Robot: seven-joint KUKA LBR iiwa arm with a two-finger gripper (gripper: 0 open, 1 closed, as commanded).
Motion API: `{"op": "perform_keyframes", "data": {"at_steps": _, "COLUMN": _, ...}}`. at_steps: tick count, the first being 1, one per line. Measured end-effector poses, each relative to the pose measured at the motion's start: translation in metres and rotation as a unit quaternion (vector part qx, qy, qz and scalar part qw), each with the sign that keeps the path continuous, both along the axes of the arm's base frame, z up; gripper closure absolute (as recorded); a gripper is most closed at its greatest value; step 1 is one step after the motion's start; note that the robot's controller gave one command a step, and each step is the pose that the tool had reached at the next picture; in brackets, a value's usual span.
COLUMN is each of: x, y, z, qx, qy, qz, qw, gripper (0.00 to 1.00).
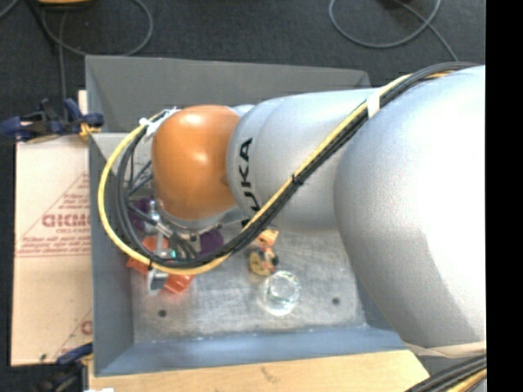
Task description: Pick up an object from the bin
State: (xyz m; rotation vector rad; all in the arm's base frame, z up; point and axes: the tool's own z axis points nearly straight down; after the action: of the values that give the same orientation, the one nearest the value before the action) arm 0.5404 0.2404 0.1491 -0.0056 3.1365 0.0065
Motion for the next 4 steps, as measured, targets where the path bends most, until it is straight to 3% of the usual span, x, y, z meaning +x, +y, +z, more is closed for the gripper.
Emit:
{"op": "perform_keyframes", "data": {"at_steps": 1, "x": 0.001, "y": -0.001, "z": 0.003, "qx": 0.0, "qy": -0.001, "qz": -0.001, "qw": 1.0, "gripper": 0.0}}
{"op": "perform_keyframes", "data": {"at_steps": 2, "x": 0.013, "y": -0.006, "z": -0.004, "qx": 0.0, "qy": -0.0041, "qz": 0.071, "qw": 0.9975, "gripper": 0.0}}
{"op": "perform_keyframes", "data": {"at_steps": 3, "x": 0.046, "y": -0.007, "z": -0.019, "qx": 0.004, "qy": -0.0184, "qz": 0.123, "qw": 0.9923, "gripper": 0.0}}
{"op": "perform_keyframes", "data": {"at_steps": 4, "x": 0.068, "y": -0.004, "z": -0.056, "qx": -0.001, "qy": -0.0009, "qz": 0.104, "qw": 0.9945, "gripper": 0.0}}
